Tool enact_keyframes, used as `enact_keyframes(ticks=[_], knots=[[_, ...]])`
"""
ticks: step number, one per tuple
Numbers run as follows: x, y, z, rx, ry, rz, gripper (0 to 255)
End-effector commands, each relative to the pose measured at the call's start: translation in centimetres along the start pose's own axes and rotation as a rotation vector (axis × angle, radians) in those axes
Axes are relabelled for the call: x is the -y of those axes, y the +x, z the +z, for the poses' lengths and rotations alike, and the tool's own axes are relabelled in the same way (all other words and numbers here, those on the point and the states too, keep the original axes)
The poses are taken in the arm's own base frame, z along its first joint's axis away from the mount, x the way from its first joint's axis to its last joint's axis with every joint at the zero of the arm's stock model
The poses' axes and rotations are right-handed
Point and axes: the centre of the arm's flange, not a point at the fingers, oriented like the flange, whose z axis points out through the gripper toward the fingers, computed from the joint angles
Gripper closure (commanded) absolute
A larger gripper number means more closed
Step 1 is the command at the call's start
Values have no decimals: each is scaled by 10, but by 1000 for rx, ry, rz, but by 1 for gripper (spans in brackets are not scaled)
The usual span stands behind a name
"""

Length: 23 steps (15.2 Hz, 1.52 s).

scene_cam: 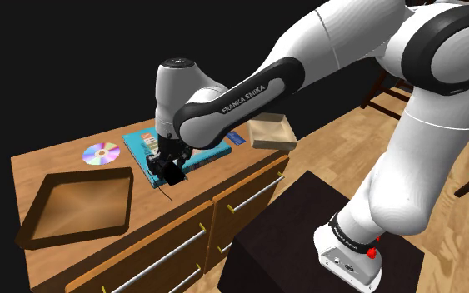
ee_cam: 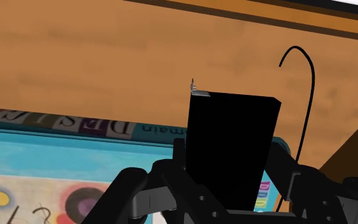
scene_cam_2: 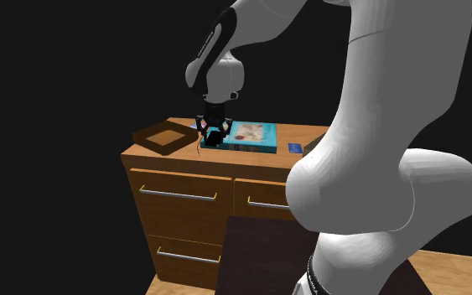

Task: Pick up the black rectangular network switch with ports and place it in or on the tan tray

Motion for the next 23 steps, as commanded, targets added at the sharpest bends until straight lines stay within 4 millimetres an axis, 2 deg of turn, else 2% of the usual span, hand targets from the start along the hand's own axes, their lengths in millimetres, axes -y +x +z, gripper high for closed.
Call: enact_keyframes(ticks=[1,6,23], knots=[[0,-1,1,2,0,-1,255],[1,-1,1,2,0,-1,255],[9,3,-88,2,0,-1,255]])
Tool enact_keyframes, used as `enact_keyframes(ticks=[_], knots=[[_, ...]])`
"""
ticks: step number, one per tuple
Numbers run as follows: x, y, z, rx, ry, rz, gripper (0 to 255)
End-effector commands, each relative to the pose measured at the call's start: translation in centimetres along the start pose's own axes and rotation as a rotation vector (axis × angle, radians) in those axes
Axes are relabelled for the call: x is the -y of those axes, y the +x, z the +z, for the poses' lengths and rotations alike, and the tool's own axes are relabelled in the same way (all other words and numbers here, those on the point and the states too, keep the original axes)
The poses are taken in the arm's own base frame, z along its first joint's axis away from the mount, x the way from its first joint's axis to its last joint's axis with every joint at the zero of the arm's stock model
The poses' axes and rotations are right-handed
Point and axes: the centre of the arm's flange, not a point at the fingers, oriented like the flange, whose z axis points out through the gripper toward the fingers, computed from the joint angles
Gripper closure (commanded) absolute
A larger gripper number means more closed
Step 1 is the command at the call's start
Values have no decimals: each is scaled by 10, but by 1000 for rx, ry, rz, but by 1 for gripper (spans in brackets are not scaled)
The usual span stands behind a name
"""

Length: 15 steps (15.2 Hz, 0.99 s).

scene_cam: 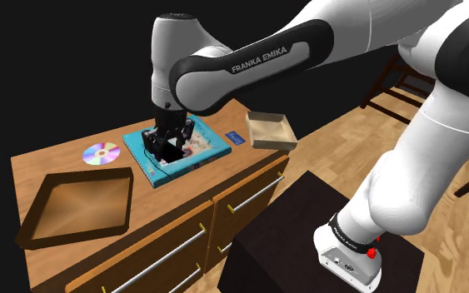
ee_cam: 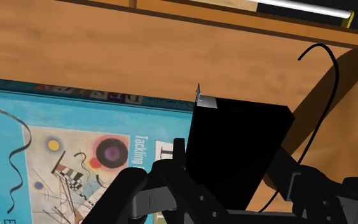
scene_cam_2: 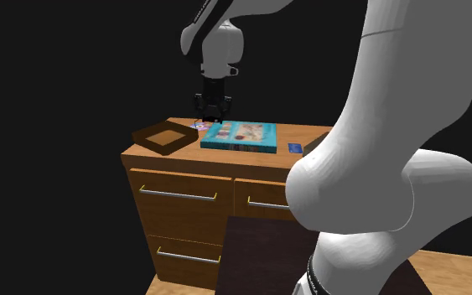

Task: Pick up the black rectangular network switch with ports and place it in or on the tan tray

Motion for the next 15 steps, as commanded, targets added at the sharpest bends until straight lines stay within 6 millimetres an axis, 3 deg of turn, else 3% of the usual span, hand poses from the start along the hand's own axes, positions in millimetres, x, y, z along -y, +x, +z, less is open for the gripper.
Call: enact_keyframes(ticks=[1,6,15], knots=[[1,0,-10,0,0,0,255],[4,1,-36,0,0,0,255],[-113,-10,-52,0,0,0,255]])
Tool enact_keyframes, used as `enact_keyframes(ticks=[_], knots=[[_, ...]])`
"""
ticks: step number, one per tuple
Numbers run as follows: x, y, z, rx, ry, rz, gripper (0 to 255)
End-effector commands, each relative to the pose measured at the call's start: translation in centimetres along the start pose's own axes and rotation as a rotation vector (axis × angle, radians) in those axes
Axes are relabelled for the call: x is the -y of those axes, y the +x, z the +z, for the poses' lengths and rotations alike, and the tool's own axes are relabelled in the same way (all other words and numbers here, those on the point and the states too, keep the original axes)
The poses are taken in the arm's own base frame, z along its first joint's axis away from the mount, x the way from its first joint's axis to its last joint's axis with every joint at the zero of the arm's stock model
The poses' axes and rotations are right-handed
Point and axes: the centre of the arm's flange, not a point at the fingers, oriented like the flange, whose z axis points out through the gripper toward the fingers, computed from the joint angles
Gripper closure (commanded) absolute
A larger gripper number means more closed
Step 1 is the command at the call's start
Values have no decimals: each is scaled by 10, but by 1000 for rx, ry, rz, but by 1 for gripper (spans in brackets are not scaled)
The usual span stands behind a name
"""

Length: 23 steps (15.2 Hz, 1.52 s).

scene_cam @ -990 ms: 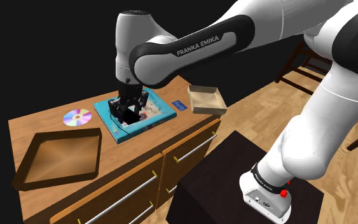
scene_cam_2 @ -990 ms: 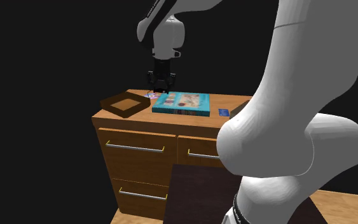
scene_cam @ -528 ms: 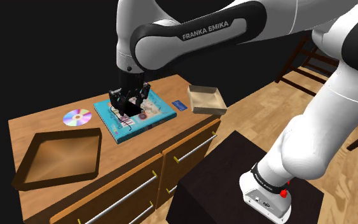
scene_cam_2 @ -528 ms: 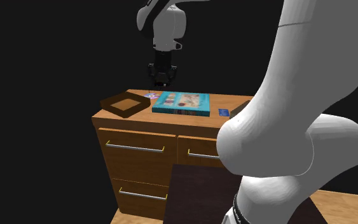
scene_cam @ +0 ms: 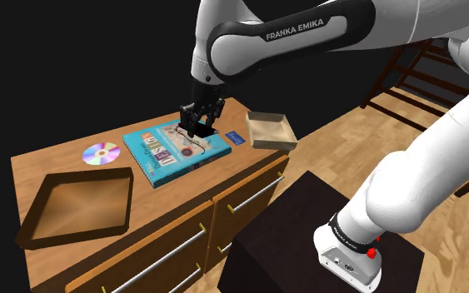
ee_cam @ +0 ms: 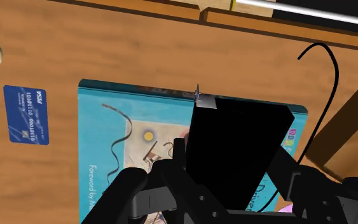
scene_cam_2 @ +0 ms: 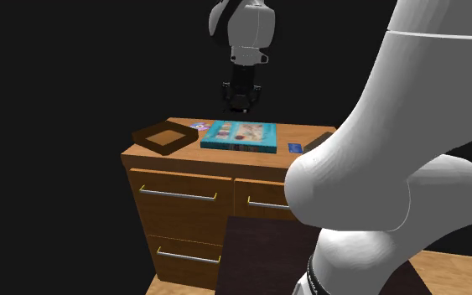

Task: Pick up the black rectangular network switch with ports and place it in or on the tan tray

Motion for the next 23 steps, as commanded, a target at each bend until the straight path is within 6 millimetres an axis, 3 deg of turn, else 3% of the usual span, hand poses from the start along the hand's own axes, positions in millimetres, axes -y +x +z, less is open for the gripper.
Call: enact_keyframes(ticks=[1,23], knots=[[-27,-5,-4,0,1,-2,255],[-314,-33,-43,0,1,-2,255]])
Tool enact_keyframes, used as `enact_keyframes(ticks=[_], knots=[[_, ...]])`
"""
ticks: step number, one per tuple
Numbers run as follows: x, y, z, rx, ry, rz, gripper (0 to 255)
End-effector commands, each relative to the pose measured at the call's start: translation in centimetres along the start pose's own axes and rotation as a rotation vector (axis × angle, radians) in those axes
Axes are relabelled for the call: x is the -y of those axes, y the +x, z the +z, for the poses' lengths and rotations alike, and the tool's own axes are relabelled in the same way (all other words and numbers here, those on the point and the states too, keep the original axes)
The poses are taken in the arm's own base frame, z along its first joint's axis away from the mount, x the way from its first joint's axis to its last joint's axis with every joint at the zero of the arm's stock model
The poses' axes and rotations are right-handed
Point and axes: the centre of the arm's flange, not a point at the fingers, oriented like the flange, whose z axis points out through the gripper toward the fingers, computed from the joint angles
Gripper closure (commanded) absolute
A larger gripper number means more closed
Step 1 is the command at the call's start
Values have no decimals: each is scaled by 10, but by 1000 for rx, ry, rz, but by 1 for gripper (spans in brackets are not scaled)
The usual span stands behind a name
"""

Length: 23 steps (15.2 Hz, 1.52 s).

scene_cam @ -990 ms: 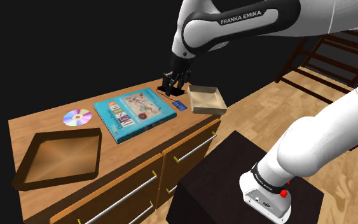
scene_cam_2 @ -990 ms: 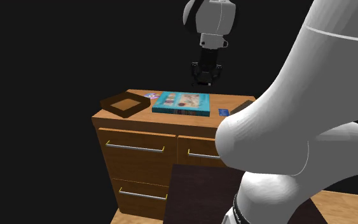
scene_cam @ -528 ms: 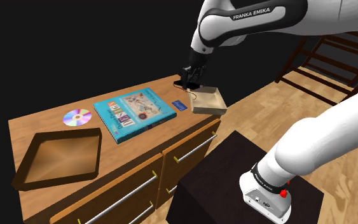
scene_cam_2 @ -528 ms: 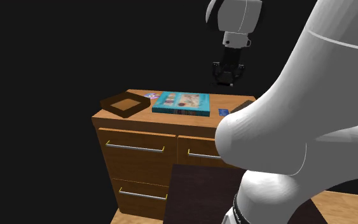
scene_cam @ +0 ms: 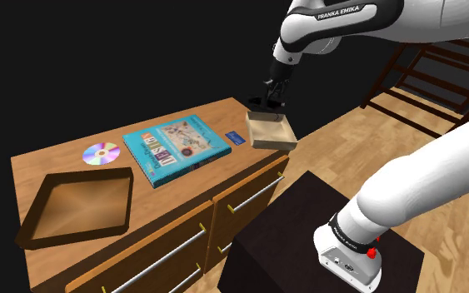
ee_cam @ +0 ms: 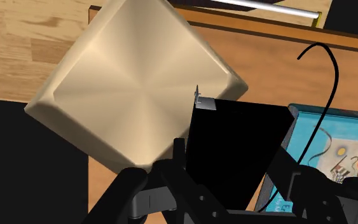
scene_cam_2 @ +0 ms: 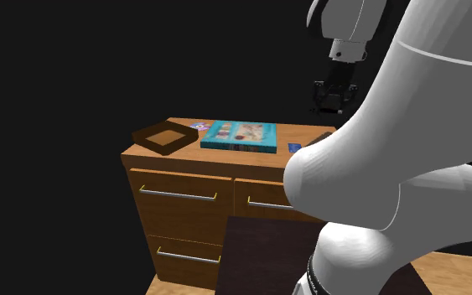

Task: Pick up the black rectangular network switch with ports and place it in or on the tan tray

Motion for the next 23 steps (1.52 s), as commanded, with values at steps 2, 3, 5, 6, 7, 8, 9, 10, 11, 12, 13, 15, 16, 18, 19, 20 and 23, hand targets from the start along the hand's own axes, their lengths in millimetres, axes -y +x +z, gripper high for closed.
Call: enact_keyframes(ticks=[2,3,5,6,7,8,9,10,11,12,13,15,16,18,19,20,23], knots=[[-39,-5,-6,0,0,-2,255],[-52,-6,-8,0,0,-2,255],[-78,-8,-11,0,0,-2,255],[-86,-9,-13,0,0,-2,255],[-87,-9,-7,0,0,-2,255],[-87,-10,-2,0,0,-2,255],[-88,-10,3,0,0,-2,255],[-88,-10,8,0,0,-2,255],[-89,-10,14,0,0,-2,255],[-89,-10,19,0,0,-2,255],[-90,-10,24,0,0,-2,255],[-90,-11,35,0,0,-2,255],[-91,-11,40,0,0,-2,255],[-92,-11,50,0,0,-2,255],[-92,-12,56,0,0,-2,255],[-93,-12,61,0,0,-2,255],[-94,-12,77,0,0,-2,255]])
